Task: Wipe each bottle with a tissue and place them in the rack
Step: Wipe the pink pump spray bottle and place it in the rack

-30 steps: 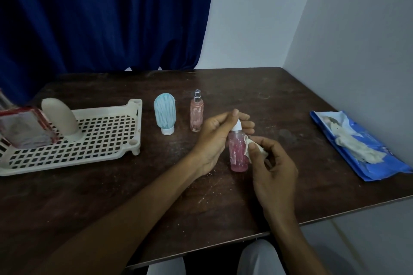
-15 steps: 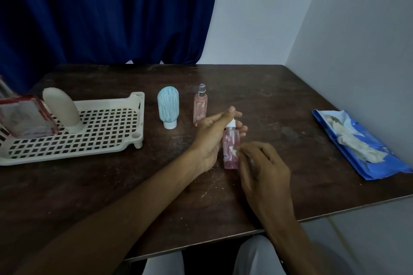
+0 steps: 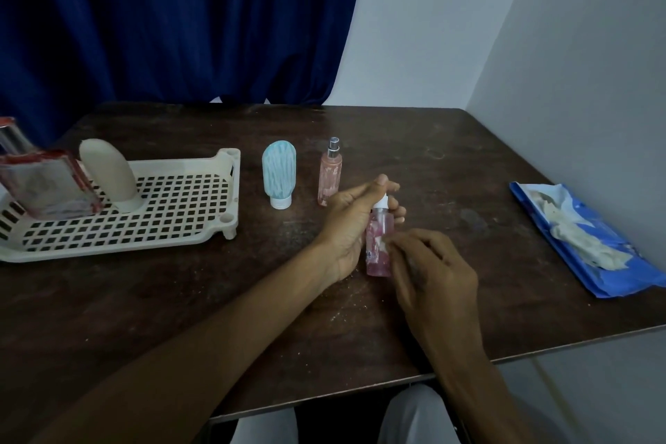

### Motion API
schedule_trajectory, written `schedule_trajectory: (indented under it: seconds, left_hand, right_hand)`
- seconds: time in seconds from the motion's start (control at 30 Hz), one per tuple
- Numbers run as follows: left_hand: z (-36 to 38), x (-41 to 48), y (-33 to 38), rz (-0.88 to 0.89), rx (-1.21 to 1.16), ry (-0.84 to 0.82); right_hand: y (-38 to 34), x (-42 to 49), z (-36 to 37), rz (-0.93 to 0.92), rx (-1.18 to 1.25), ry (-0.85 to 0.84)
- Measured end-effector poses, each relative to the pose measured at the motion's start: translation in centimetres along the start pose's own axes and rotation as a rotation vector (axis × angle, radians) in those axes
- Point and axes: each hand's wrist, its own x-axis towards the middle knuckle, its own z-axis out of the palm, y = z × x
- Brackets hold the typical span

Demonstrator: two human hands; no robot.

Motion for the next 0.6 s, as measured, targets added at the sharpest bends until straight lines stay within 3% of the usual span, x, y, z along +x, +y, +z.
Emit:
schedule_trajectory:
  seconds: [0.6]
  left_hand:
    - [-0.1,-0.3,0.1,-0.014,0.029,-0.025]
  right_hand:
    - [-1.1,1.8,0.5,-0.007,0.016,-0.023]
